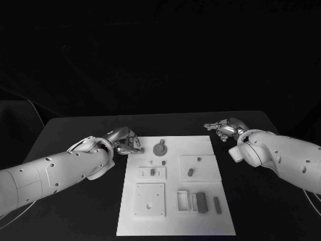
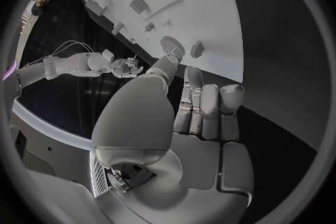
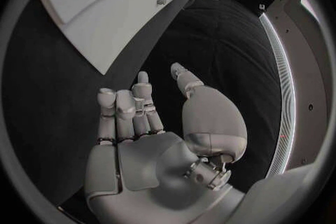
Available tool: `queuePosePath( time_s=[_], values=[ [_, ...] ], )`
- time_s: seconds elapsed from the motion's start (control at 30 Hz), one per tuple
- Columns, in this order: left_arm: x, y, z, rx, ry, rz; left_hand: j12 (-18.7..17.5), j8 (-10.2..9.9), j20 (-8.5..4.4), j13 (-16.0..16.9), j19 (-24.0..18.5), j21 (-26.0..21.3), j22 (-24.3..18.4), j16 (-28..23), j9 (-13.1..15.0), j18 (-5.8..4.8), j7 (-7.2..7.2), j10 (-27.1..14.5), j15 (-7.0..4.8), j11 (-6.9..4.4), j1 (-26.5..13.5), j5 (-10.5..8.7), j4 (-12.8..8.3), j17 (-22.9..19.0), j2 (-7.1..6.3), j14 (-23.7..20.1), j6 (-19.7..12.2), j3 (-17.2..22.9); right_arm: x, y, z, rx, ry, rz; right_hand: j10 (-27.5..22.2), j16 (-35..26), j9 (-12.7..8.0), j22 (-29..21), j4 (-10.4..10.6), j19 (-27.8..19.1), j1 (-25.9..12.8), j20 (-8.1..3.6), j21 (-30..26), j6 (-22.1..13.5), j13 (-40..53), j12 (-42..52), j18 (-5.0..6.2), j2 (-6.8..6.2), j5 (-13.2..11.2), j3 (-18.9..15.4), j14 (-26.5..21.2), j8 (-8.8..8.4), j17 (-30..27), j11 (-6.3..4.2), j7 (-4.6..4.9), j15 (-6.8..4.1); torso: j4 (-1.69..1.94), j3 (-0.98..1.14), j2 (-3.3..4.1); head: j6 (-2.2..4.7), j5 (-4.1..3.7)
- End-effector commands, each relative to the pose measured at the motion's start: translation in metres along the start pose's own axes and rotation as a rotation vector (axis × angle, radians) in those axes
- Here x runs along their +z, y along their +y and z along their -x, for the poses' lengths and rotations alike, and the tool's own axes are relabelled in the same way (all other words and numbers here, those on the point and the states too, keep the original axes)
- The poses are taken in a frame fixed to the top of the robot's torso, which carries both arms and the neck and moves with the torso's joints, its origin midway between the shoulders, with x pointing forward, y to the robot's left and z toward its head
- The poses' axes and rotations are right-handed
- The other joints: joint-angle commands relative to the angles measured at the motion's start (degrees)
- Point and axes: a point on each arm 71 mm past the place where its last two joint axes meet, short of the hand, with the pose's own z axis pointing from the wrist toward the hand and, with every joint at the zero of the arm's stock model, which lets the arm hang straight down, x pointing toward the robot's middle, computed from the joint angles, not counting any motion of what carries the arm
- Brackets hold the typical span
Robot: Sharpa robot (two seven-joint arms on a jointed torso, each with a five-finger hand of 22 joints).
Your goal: Assemble the parts on the task board
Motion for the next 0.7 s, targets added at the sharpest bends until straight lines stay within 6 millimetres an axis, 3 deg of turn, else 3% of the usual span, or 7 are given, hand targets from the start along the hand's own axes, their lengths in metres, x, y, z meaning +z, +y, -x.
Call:
queuePosePath(
  time_s=[0.03,0.17,0.37,0.7],
  values=[
    [0.005,0.000,0.005,0.011,-0.033,-0.035,-0.39,0.04,-0.11,-0.20,-0.55,-0.38,-0.19,-0.35,0.07,2.95,0.15,0.15,0.00,0.31,-0.19,-0.24,-0.04,-0.25,-0.61,-0.42,-0.55,0.43,0.000,0.001,-0.002,-0.005,0.019,0.005,0.29,-0.35,0.05,0.08,-0.13,0.21,-0.07,-0.01,7.88,0.02,-0.06,-0.37,1.28,0.62,0.02,-0.15,0.07,0.17,-0.10,-0.25,0.35,-0.44,-0.03,-0.05,-0.01,-0.14,-0.10],
    [0.012,0.005,0.008,0.045,-0.027,-0.031,-1.23,-0.22,0.01,-0.71,-0.95,-1.19,-0.69,-1.34,0.01,2.79,0.04,0.15,0.16,0.44,0.07,-0.26,-0.50,-0.93,-0.93,-0.68,-1.23,0.49,0.000,0.001,-0.004,-0.005,0.022,0.005,0.29,-0.35,0.04,0.08,-0.12,0.23,-0.07,-0.02,7.88,0.02,-0.06,-0.38,1.28,0.65,0.02,-0.15,0.07,0.17,-0.10,-0.25,0.35,-0.44,-0.02,-0.06,0.00,-0.11,0.03],
    [0.017,0.006,0.005,0.101,0.016,-0.035,-3.36,-1.67,0.28,-1.98,-1.41,-2.71,-1.74,-3.07,-0.58,2.22,-0.89,-0.07,0.76,1.00,-0.06,-0.36,-2.22,-2.27,-2.09,-0.92,-5.36,-0.95,0.001,0.002,-0.005,-0.005,0.024,0.005,0.30,-0.35,0.04,0.08,-0.12,0.24,-0.07,-0.02,7.89,0.01,-0.07,-0.38,1.29,0.68,0.02,-0.15,0.08,0.16,-0.10,-0.26,0.35,-0.44,-0.09,-0.08,0.10,-0.07,-0.01],
    [0.018,0.004,-0.006,0.122,0.151,-0.044,-5.37,-2.75,0.31,-3.02,-1.40,-3.29,-2.31,-3.39,-1.41,1.77,-1.98,-1.53,1.30,1.80,-0.54,-0.38,-3.27,-2.63,-3.36,-1.15,-11.20,-2.99,0.002,0.001,-0.007,-0.005,0.028,0.002,0.31,-0.36,0.03,0.09,-0.10,0.28,-0.08,-0.02,7.89,-0.02,-0.09,-0.39,1.30,0.76,0.03,-0.15,0.09,0.14,-0.10,-0.26,0.35,-0.45,-0.02,-0.07,0.04,-0.42,-0.16]
  ],
)
